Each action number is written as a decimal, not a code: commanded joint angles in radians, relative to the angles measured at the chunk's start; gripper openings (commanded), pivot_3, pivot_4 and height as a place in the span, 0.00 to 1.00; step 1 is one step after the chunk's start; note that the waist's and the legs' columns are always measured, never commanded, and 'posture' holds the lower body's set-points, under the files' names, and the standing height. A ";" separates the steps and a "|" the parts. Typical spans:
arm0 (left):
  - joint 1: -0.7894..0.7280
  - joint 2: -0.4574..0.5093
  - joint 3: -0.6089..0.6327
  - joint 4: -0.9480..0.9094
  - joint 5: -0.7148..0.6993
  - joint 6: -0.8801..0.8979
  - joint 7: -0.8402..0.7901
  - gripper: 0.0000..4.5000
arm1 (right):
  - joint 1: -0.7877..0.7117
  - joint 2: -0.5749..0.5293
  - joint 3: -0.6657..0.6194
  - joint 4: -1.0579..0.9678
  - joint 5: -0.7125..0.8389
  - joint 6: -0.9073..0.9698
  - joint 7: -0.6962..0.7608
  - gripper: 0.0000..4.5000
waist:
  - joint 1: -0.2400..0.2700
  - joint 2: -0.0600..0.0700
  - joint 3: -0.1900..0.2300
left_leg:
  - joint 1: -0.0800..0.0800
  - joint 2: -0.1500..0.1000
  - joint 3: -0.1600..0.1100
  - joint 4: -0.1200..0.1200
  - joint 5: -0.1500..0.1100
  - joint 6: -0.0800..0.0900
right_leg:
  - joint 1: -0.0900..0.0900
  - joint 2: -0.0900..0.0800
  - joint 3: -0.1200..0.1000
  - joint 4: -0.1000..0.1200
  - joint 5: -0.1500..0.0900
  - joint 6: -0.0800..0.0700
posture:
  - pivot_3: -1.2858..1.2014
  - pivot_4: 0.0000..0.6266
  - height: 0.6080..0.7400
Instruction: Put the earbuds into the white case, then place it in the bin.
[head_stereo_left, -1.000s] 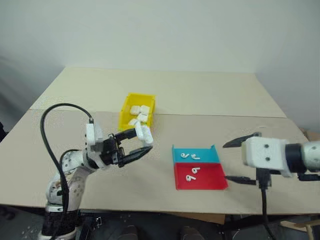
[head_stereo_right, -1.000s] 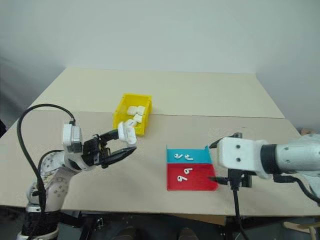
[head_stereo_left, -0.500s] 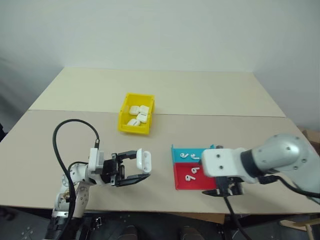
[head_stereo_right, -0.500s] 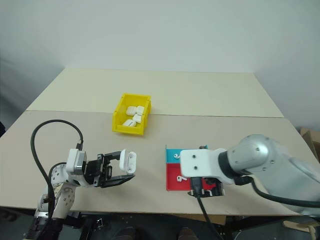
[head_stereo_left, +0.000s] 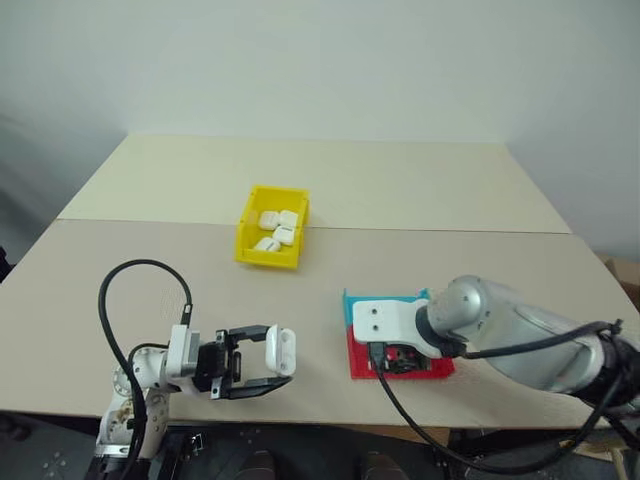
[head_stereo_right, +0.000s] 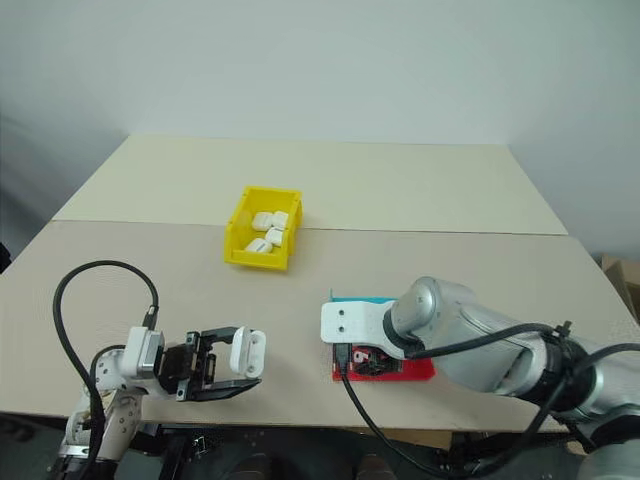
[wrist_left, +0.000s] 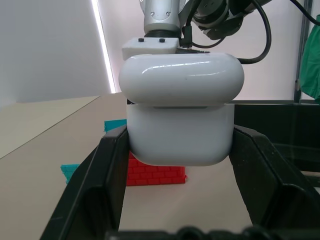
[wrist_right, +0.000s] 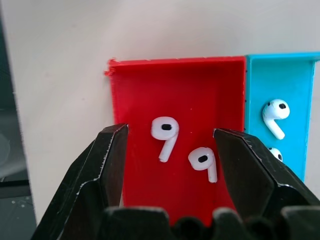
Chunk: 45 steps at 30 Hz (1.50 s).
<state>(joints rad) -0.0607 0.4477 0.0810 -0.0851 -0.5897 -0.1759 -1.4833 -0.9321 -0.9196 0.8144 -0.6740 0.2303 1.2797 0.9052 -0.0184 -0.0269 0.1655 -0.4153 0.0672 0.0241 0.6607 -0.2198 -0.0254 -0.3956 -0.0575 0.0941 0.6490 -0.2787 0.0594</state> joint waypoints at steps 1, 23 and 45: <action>-0.011 0.005 -0.001 -0.020 -0.011 -0.023 0.009 0.61 | -0.027 0.014 0.003 -0.005 -0.008 0.015 -0.005 0.67 | 0.001 0.000 0.000 | 0.000 0.000 0.000 0.000 0.000 0.000 | 0.000 0.000 0.000 0.000 0.000 0.000 | 0.52 0.24 1.00; -0.016 0.018 -0.013 -0.025 -0.002 -0.024 0.043 0.61 | -0.005 0.016 0.073 0.017 -0.042 0.008 -0.038 0.44 | 0.000 0.000 0.000 | 0.000 0.000 0.000 0.000 0.000 0.000 | -0.001 0.000 0.000 0.000 0.000 0.000 | 0.52 0.24 1.00; -0.012 0.022 -0.019 -0.024 0.010 -0.033 0.062 0.61 | 0.006 0.024 0.108 0.043 -0.081 -0.030 -0.034 0.39 | 0.000 0.000 0.000 | 0.000 0.000 0.000 0.000 0.000 0.000 | -0.001 0.000 0.000 0.000 0.000 0.000 | 0.52 0.24 1.00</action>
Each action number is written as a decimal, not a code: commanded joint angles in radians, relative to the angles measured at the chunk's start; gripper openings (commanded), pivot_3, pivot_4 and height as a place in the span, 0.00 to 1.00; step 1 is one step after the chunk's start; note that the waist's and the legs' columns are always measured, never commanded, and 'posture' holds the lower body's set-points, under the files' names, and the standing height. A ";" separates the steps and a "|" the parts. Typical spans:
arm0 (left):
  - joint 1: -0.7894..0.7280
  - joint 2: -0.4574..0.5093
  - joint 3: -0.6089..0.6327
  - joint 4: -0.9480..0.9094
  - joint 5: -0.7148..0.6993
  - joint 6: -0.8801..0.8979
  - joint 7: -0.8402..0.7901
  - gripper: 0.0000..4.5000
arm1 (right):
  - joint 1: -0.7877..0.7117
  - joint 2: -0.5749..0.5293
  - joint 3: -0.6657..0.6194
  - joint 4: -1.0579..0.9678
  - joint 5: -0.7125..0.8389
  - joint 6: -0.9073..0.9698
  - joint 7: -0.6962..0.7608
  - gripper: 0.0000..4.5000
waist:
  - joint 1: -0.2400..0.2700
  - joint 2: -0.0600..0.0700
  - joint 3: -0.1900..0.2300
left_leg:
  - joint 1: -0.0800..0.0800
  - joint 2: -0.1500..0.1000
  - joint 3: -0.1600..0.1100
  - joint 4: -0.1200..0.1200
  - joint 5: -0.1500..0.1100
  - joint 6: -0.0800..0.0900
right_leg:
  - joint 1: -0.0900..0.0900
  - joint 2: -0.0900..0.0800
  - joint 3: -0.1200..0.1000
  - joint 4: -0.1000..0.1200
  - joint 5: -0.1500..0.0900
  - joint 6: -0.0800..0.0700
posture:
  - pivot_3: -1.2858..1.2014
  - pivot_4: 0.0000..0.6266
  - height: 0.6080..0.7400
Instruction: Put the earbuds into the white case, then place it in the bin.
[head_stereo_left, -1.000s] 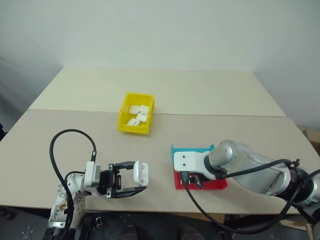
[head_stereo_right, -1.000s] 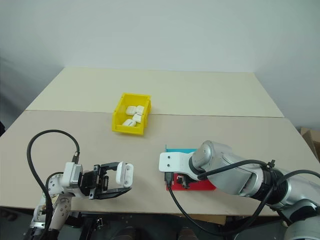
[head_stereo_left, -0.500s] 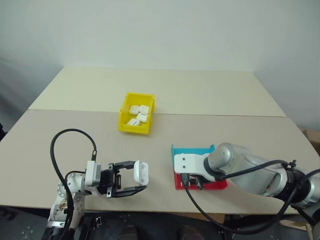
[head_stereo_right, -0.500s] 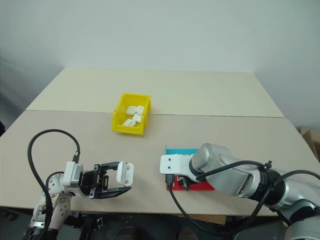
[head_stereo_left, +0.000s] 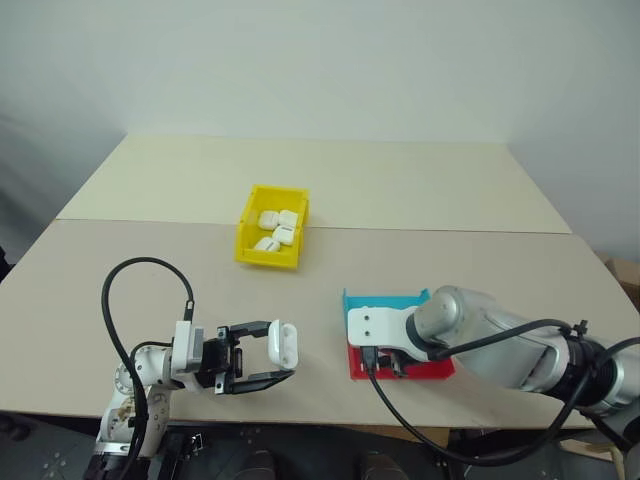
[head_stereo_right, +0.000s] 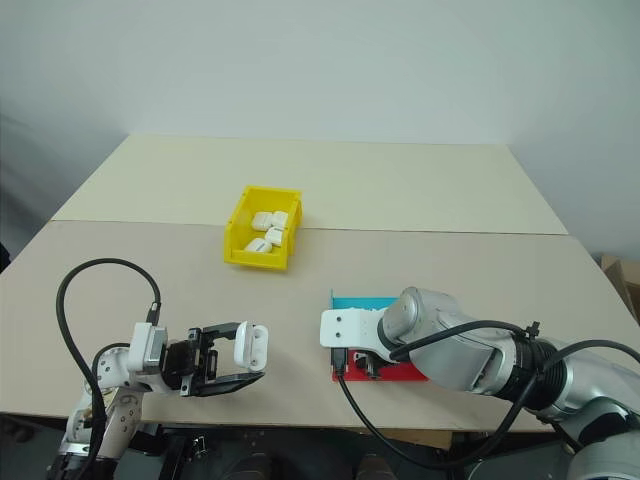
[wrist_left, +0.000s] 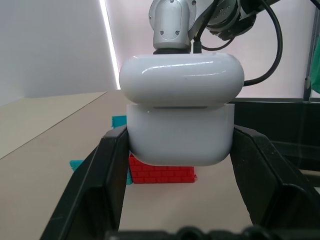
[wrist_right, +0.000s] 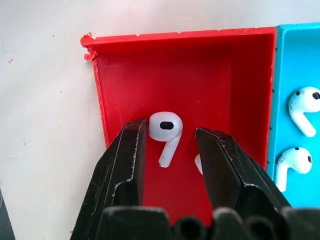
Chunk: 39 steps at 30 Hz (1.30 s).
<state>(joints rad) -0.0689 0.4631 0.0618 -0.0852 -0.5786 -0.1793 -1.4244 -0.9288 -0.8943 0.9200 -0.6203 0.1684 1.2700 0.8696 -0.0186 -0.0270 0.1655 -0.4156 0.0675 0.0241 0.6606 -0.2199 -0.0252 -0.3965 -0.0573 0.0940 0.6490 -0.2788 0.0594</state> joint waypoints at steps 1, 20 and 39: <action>-0.003 0.008 0.000 -0.024 0.001 -0.029 0.004 0.61 | 0.004 -0.001 0.003 -0.010 -0.020 -0.022 0.003 0.35 | 0.000 0.000 0.000 | 0.000 0.000 0.000 0.000 0.000 0.000 | 0.000 0.000 0.000 0.000 0.000 0.000 | 0.52 0.24 1.00; 0.001 0.015 -0.004 -0.031 -0.005 -0.030 0.017 0.61 | 0.018 -0.008 0.010 -0.010 -0.062 -0.057 0.024 0.15 | 0.000 0.000 0.000 | 0.000 0.000 0.000 0.000 0.000 0.000 | 0.000 0.000 0.000 0.000 0.000 0.000 | 0.52 0.24 1.00; -0.168 -0.049 -0.049 -0.242 -0.221 0.242 0.170 0.61 | 0.211 0.085 -1.121 -0.117 0.312 -0.188 0.071 0.15 | 0.003 0.000 0.000 | -0.007 0.000 -0.001 0.000 0.000 0.000 | -0.005 0.001 0.000 -0.001 0.000 0.000 | 0.52 0.24 1.00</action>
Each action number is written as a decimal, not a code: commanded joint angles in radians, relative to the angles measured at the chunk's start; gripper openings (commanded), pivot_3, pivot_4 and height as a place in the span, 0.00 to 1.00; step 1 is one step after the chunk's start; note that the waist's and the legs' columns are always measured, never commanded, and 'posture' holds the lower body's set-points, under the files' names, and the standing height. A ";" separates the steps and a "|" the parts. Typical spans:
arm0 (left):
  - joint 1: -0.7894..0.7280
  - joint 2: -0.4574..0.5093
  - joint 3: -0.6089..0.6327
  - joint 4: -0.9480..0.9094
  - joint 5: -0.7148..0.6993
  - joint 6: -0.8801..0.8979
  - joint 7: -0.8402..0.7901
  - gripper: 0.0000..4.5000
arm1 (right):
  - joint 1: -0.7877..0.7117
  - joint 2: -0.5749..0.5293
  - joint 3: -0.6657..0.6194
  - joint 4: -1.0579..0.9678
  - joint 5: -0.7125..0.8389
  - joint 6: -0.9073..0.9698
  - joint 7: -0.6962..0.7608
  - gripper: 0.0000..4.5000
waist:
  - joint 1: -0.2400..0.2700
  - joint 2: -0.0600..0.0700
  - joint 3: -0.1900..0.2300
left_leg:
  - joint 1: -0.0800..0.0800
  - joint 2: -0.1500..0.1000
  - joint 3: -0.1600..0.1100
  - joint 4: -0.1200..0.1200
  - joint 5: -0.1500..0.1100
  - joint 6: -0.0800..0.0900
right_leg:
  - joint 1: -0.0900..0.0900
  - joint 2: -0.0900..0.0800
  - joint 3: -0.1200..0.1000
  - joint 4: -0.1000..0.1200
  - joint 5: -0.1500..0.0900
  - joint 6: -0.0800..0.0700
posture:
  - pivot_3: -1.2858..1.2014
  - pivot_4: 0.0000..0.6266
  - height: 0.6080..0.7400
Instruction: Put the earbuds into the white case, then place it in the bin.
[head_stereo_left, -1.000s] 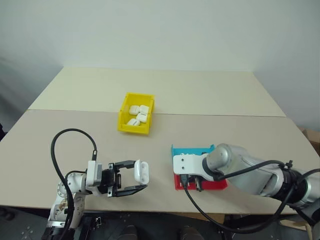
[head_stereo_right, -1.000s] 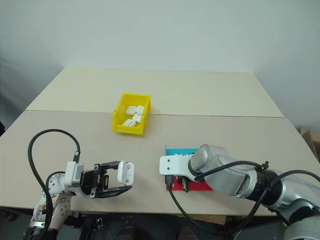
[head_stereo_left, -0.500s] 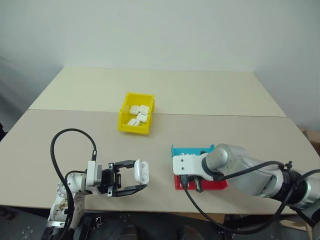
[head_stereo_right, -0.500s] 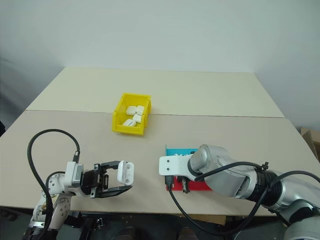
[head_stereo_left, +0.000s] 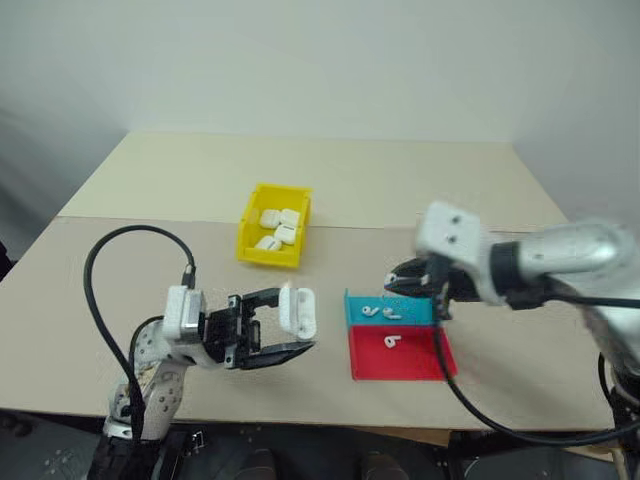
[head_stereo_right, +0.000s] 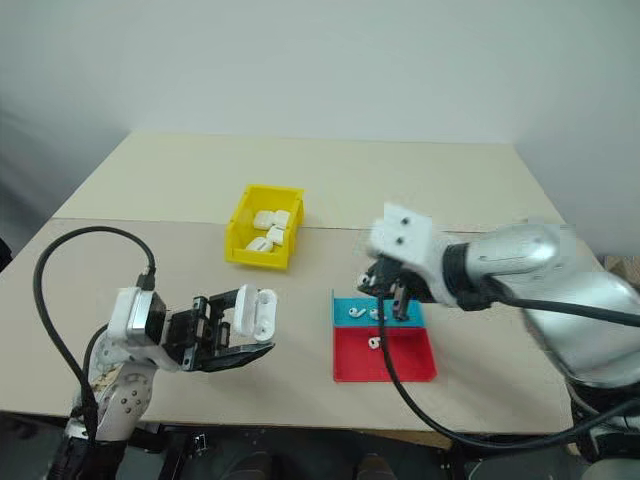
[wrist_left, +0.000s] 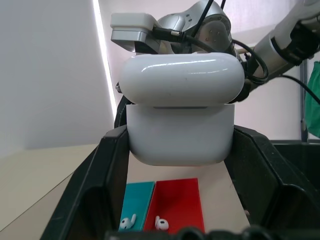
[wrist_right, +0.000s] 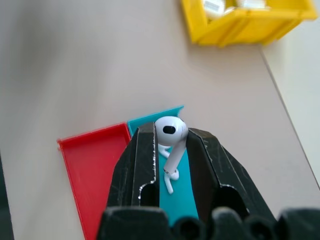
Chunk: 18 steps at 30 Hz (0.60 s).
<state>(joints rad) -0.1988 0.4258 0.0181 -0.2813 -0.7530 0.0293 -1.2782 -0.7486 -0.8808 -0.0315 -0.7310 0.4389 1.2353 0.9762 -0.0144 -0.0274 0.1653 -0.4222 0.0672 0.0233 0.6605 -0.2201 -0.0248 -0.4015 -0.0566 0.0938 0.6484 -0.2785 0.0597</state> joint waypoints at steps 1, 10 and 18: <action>-0.048 -0.016 -0.007 -0.048 -0.055 0.045 0.025 0.61 | 0.042 0.114 -0.215 -0.003 0.069 -0.184 -0.047 0.15 | -0.002 0.000 0.000 | 0.000 0.000 0.000 0.000 0.000 0.000 | 0.000 0.000 0.000 0.000 0.000 0.000 | 0.52 0.24 1.00; -0.111 -0.049 -0.025 -0.050 -0.091 0.102 0.018 0.61 | 0.147 0.440 -0.420 -0.018 0.432 -0.443 -0.140 0.15 | 0.000 0.000 0.000 | 0.000 0.000 -0.001 0.000 0.000 0.000 | 0.001 0.001 0.000 0.000 0.000 0.000 | 0.52 0.24 1.00; -0.152 -0.090 -0.030 -0.047 -0.093 0.108 0.013 0.61 | 0.239 0.462 -0.273 -0.001 0.419 -0.667 -0.083 0.15 | -0.006 0.000 0.000 | 0.002 0.000 -0.001 0.000 0.000 0.000 | 0.003 0.001 0.000 0.000 0.000 0.000 | 0.52 0.24 1.00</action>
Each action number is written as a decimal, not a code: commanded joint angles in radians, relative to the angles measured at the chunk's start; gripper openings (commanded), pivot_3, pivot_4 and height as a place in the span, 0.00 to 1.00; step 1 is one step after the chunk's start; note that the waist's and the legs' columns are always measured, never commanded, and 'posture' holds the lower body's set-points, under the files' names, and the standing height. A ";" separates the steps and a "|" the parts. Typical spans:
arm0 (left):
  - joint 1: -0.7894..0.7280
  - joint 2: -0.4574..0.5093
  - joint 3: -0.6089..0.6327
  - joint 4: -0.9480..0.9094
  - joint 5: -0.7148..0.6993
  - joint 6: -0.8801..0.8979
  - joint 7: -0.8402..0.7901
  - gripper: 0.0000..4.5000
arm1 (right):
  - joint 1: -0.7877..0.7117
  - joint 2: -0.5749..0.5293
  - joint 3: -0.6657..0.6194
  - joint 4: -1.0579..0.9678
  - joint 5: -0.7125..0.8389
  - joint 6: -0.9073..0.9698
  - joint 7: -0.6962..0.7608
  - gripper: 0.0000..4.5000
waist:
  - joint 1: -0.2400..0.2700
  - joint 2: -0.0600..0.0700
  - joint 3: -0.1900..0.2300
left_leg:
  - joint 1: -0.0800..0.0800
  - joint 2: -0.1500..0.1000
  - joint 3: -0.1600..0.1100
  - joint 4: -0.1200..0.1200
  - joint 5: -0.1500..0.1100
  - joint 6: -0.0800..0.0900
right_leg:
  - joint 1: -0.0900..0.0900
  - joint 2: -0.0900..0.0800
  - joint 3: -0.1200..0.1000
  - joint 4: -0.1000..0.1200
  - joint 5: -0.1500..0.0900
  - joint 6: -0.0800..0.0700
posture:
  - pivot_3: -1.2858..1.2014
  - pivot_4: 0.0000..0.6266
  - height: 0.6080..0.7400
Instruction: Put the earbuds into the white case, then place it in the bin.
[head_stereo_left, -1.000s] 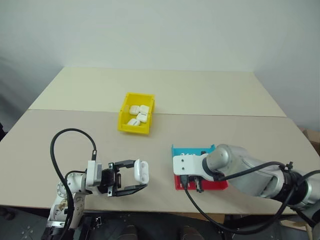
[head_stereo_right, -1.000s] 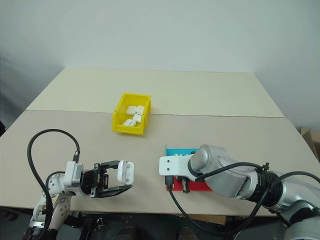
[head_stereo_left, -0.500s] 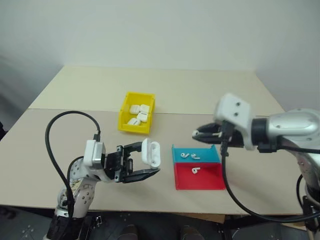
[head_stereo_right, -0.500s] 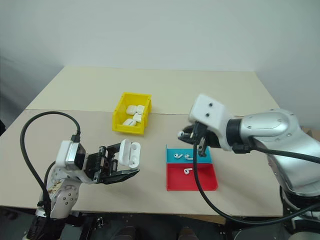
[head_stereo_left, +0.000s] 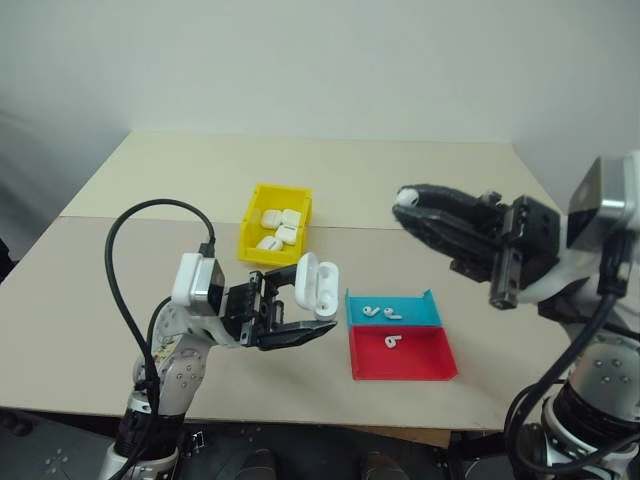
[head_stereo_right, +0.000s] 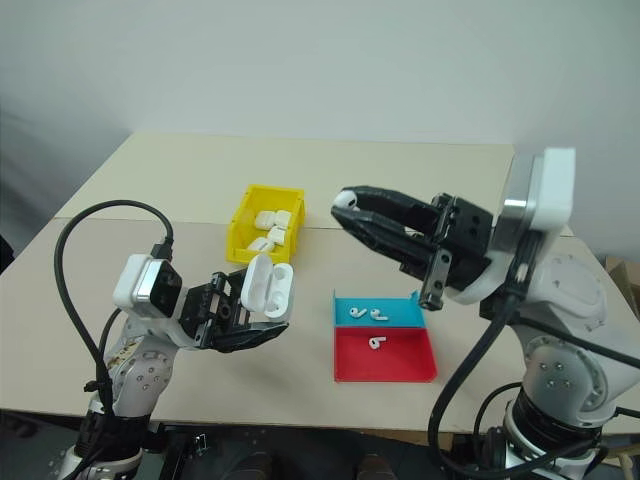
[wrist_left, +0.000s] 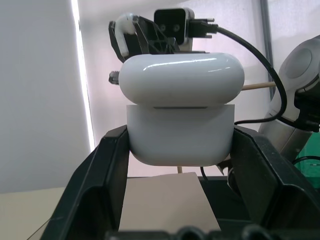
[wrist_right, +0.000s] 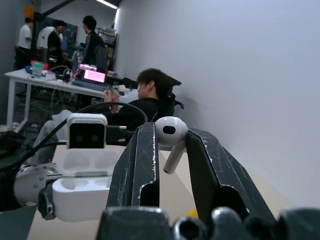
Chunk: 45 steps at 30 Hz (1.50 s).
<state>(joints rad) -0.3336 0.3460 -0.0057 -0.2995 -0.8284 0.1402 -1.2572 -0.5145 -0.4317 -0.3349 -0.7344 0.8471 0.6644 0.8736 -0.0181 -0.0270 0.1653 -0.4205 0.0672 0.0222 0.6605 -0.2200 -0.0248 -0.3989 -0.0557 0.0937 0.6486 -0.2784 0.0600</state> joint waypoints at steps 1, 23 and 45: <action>-0.015 -0.012 -0.009 -0.034 -0.017 0.000 -0.006 0.61 | 0.009 0.018 0.045 0.012 0.014 -0.119 0.027 0.15 | -0.003 0.000 0.000 | 0.001 0.000 0.000 0.000 0.000 0.000 | 0.001 0.000 0.000 0.000 0.000 0.000 | 0.52 0.24 1.00; -0.014 -0.036 -0.024 -0.043 0.018 -0.021 -0.005 0.61 | 0.038 -0.014 0.298 0.132 -0.168 -0.406 0.123 0.15 | 0.001 0.000 0.000 | 0.006 0.000 -0.001 0.000 0.000 0.000 | 0.006 0.000 0.000 -0.001 0.000 0.000 | 0.52 0.24 1.00; -0.027 -0.039 -0.013 -0.025 0.034 -0.030 -0.016 0.61 | 0.075 -0.076 0.377 0.167 -0.266 -0.508 0.164 0.58 | 0.001 0.000 0.000 | 0.006 0.000 -0.001 0.000 0.000 0.000 | 0.007 0.000 0.000 -0.001 0.000 0.000 | 0.52 0.24 1.00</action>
<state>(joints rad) -0.3408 0.3184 -0.0252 -0.2924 -0.7775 0.1339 -1.2785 -0.4507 -0.4934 0.0069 -0.5640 0.6079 0.1660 1.0200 -0.0167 -0.0270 0.1653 -0.4148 0.0672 0.0216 0.6605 -0.2200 -0.0248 -0.3923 -0.0556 0.0933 0.6475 -0.2785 0.0601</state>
